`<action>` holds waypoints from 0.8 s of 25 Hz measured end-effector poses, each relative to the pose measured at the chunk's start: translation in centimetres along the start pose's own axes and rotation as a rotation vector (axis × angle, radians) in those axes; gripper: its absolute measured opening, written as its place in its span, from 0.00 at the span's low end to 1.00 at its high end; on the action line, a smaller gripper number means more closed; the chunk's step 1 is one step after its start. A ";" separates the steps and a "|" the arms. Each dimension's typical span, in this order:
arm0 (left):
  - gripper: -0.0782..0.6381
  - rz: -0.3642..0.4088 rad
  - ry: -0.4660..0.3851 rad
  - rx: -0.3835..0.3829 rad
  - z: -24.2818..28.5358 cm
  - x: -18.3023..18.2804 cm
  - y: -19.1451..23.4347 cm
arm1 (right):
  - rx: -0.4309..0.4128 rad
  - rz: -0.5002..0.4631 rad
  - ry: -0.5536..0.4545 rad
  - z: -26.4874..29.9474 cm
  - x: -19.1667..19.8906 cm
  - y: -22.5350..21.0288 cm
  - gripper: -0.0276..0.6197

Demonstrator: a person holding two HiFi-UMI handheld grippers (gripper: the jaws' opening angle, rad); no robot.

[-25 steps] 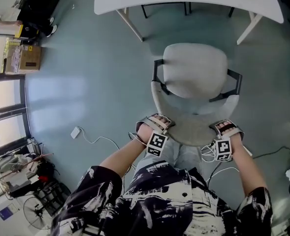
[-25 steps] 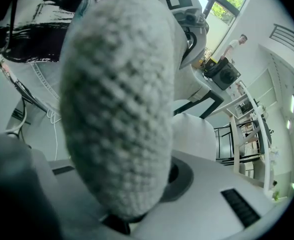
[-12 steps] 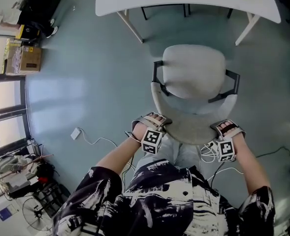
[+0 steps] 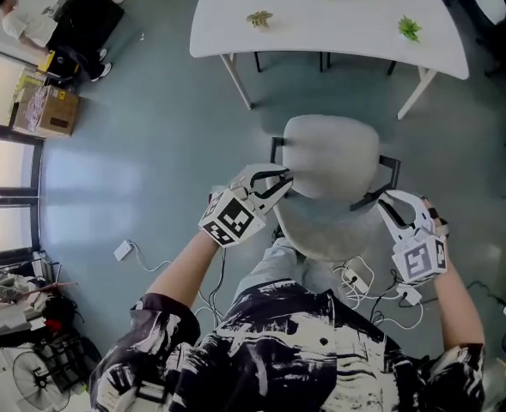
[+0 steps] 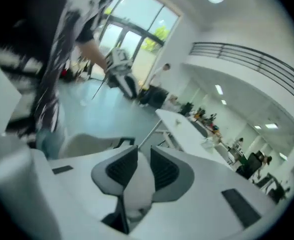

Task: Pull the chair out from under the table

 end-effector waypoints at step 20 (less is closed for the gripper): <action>0.12 -0.153 -0.558 -0.248 -7.1 -22.9 6.9 | 0.480 0.507 -0.553 -7.7 -19.2 -16.3 0.05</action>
Point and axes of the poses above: the fingertips, and each gripper's own axes: z forward along the fingers, y to its left, x out of its underside, the point moved 5 cm from there along -z, backward along the fingers
